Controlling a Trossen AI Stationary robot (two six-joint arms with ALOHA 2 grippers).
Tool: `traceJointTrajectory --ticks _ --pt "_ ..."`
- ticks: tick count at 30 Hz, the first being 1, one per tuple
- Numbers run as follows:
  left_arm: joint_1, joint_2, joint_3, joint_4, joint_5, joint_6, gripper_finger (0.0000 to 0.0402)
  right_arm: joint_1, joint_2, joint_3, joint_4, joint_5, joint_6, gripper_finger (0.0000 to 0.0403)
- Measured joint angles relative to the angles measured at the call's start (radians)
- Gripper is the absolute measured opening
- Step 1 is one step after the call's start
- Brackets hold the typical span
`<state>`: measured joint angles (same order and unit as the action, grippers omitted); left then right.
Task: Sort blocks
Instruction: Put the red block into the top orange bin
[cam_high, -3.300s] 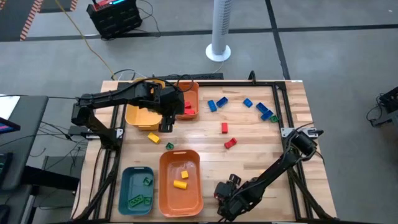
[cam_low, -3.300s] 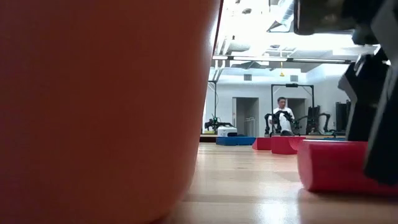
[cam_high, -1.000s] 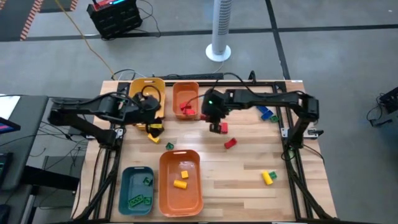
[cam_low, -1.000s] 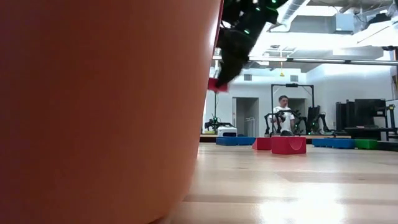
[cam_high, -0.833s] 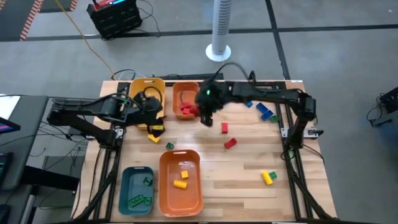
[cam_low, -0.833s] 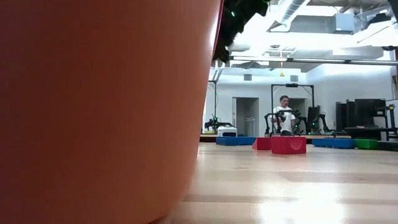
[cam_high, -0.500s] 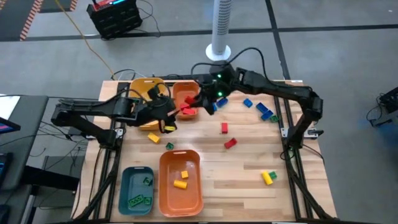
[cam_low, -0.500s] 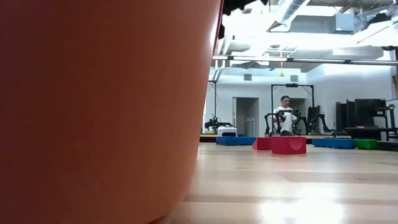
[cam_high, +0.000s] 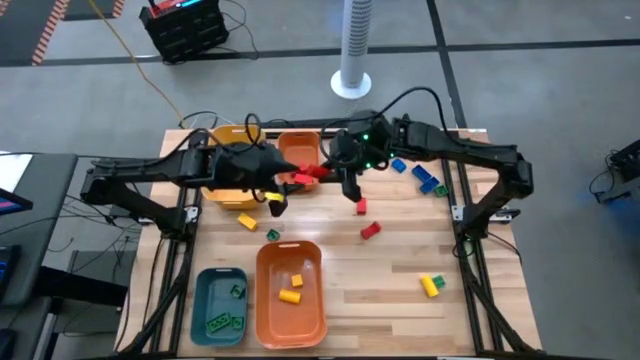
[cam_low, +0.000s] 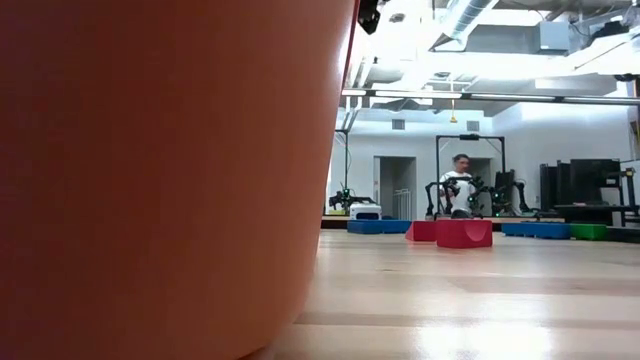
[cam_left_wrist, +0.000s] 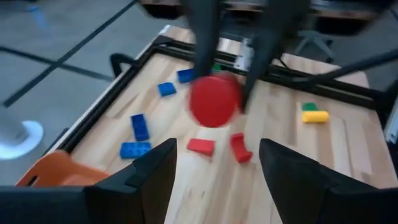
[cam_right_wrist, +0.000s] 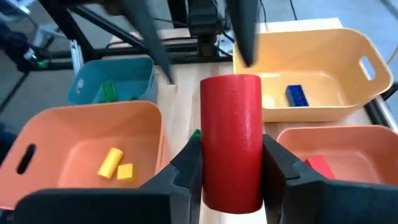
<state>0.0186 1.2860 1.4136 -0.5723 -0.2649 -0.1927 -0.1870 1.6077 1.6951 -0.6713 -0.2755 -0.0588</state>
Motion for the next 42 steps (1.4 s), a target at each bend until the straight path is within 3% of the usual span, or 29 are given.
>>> traceJointTrajectory --ticks 4,17,28,33,37,42 --pt "0.002 0.004 0.0 0.015 0.034 -0.014 0.0222 0.037 0.012 0.0 0.01 0.066 -0.026 0.0109" --pt "0.006 0.025 0.0 0.097 0.093 -0.013 0.021 0.063 0.037 0.001 0.055 0.069 -0.047 0.0109" --pt "0.006 0.023 0.002 0.083 0.103 0.003 0.0048 0.063 0.038 -0.002 0.067 0.068 -0.049 0.0113" --pt "0.006 0.023 0.002 0.076 0.103 0.009 0.0003 0.063 0.038 -0.002 0.07 0.068 -0.053 0.0131" --pt "0.012 0.023 0.001 0.102 0.1 -0.01 0.0022 0.057 0.038 -0.002 0.068 0.068 -0.055 0.0131" --pt "0.021 0.021 0.009 0.11 0.106 -0.004 0.0093 0.045 0.037 0.0 0.061 0.069 -0.055 0.0129"
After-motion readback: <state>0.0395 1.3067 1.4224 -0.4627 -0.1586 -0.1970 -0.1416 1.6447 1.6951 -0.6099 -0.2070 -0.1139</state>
